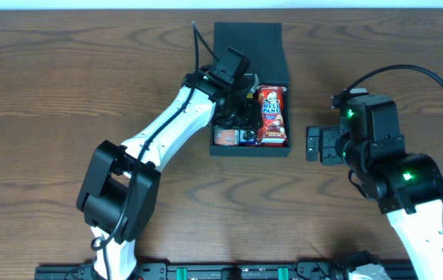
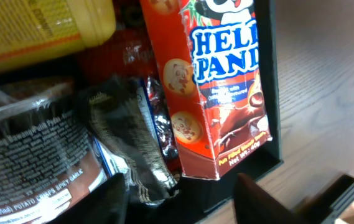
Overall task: Pack container
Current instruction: 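Carry the wrapper into the box's left side and release, then move the left gripper to the raised lid at the box's back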
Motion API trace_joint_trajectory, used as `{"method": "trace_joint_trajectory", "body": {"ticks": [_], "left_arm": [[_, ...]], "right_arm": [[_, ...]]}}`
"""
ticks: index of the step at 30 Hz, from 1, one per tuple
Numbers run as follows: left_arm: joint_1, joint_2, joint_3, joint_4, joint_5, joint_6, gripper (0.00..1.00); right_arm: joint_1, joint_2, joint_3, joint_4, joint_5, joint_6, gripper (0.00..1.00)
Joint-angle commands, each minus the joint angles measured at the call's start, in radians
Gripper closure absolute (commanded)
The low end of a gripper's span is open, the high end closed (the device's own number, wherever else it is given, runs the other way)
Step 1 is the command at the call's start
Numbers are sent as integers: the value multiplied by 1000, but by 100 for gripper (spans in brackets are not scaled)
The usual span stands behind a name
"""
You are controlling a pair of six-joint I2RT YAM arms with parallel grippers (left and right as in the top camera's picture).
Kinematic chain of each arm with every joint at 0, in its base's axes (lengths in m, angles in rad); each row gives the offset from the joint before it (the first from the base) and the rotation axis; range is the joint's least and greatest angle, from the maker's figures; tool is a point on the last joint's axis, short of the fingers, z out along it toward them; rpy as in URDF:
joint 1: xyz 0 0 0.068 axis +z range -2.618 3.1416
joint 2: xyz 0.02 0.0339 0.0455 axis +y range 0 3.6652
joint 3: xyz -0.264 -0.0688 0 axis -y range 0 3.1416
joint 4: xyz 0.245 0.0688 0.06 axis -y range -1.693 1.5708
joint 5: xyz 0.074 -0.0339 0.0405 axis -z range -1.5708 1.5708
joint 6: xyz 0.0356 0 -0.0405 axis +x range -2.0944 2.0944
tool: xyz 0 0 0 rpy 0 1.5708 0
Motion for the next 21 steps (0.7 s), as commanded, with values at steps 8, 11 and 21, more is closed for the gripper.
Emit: {"method": "trace_joint_trajectory", "body": {"ticks": [8,11,21], "left_arm": [[122,-99,163,-89,-29,12,19],[214,-151,201,-129,-34,31,5],[471,-21,201,-19,47,-4,5]], "right_arm": [[8,-4,0,-7,15,10,1],[8,-4,0,-6,14,10,1],[8,-4,0,-4,14,29,1]]}}
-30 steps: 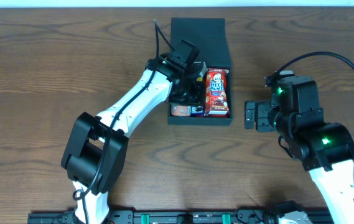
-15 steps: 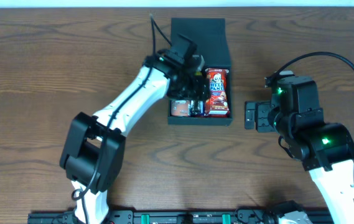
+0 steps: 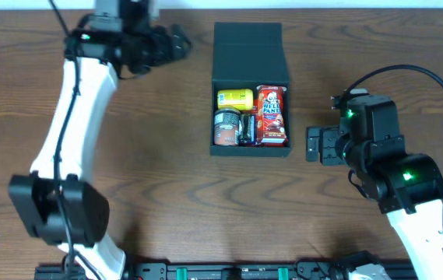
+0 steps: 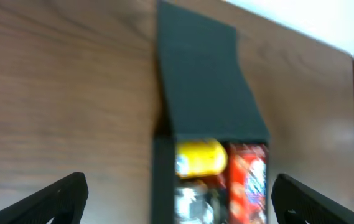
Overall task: Pack container
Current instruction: 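Move the left gripper to the raised lid at the box's back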
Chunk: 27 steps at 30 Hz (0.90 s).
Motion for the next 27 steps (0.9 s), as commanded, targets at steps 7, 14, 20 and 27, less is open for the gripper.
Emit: {"method": "trace_joint_trajectory", "body": {"ticks": [7,14,20,27], "left_arm": [[-20,318,-7,336,278,-257,5],[-80,459,-6,529,374,-387,5],[-130,479,-6,597,373,-415,5],[-165,479,-6,652,399,-406,5]], "right_arm": [[8,-4,0,2,14,19,1],[8,-4,0,4,14,19,1],[8,5,0,3,14,19,1],[8,37,-1,3,14,19,1]]}}
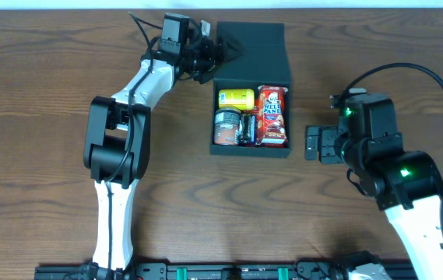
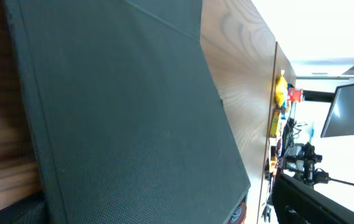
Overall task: Pack container
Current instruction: 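Move the left gripper to the raised lid at the box's back, then swing the lid forward and down with the left gripper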
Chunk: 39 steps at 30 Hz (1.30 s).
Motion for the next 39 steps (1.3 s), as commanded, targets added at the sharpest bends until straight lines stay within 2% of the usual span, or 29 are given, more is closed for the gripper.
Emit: {"method": "trace_joint_trajectory", "body": {"ticks": [1,6,13,17,24,27,33,35,39], "left_arm": [[-13,1,-1,19,51,15,4],[-16,1,0,109,164,145,5],[-11,1,0,208,336,222,5],[-13,-6,0,279,441,226,4],[-14,-81,0,272,504,275,4],[-14,-133,0,175,490,347,4],[-19,-271,0,-382,288,756,4],[-26,-301,0,-493,247,833,4],[-45,-341,0,-619,203,904,4]], "right_arm": [[8,16,-1,1,14,11,1],[8,18,-1,1,14,11,1],[8,18,-1,3,69,11,1],[8,18,-1,12,99,11,1],[-26,18,-1,13,108,51,1],[-53,18,-1,12,108,84,1],[-105,18,6,18,35,109,1],[-111,17,13,26,-8,109,1],[-111,16,39,37,-67,105,1]]}}
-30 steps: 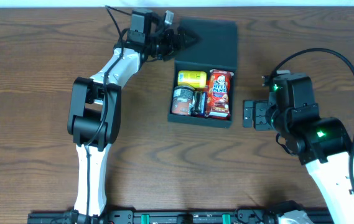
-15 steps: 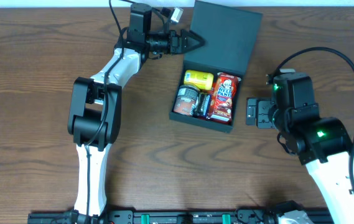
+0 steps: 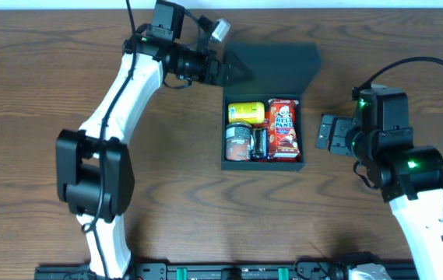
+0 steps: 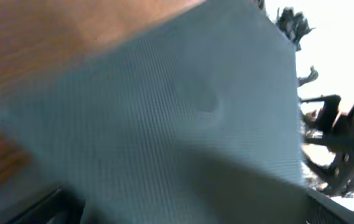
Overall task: Pack container
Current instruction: 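Swing the lid forward and down with the left gripper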
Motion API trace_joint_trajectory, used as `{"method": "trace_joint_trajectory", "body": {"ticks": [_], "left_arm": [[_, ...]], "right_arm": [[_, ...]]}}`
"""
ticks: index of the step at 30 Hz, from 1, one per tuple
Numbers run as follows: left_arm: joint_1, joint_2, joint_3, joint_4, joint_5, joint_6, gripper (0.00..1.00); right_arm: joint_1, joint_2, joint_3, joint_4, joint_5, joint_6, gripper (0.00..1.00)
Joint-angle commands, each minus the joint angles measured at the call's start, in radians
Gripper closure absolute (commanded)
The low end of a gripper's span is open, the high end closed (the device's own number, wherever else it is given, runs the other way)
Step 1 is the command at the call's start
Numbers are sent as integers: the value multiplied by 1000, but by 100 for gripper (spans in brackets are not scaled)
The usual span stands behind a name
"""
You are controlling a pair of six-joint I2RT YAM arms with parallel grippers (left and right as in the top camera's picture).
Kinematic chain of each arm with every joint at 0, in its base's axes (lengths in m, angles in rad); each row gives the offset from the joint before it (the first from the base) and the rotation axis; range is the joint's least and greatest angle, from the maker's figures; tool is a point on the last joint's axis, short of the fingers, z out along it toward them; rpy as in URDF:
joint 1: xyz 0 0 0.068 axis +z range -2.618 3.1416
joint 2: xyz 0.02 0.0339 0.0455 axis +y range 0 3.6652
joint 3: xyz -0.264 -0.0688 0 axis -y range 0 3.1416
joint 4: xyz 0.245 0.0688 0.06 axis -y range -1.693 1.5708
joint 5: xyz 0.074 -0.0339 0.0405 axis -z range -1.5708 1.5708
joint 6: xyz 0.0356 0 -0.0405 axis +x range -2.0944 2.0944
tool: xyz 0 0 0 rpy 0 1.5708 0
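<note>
The black box (image 3: pixel 261 160) stands mid-table, holding a yellow jar (image 3: pixel 246 111), a red Hello Panda carton (image 3: pixel 283 127), a can (image 3: pixel 238 141) and a dark packet (image 3: pixel 258 144). Its lid (image 3: pixel 279 61) is folded back behind it and looks skewed. My left gripper (image 3: pixel 227 71) is at the lid's left edge. In the left wrist view the lid (image 4: pixel 183 124) fills the frame, blurred, and the left gripper (image 4: pixel 189 214) is open with its fingers far apart at the bottom corners. My right gripper (image 3: pixel 326 134) is beside the box's right wall, apart from it, and looks open.
The wooden table (image 3: pixel 42 117) stretches around the box. The left arm reaches in from the back left, with a cable above it. The right arm's body (image 3: pixel 396 167) sits at the right.
The box now stands further right and nearer the front, and its lid looks skewed. My left gripper has followed to the right along the lid's left edge. The right arm sits slightly further right.
My left gripper was first down inside the box over the snacks. It was then far off at the back left, open, facing the box. After that it was at the lid's back left edge, and now it is against the lid with the box shifted right.
</note>
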Motion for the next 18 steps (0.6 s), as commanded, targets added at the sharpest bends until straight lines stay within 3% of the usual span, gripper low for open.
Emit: {"method": "trace_joint_trajectory", "body": {"ticks": [1,8,18], "left_arm": [[-26,-33,8,-61,-83,150,4],[-108,-72,8,-226,-126,217,4],[-231,-195,8,-377,-329,217,4]], "right_arm": [[-9,-1,46,3,-71,16,1],[-9,-2,166,-9,-71,-51,1],[-9,1,241,-158,-73,-51,1]]}}
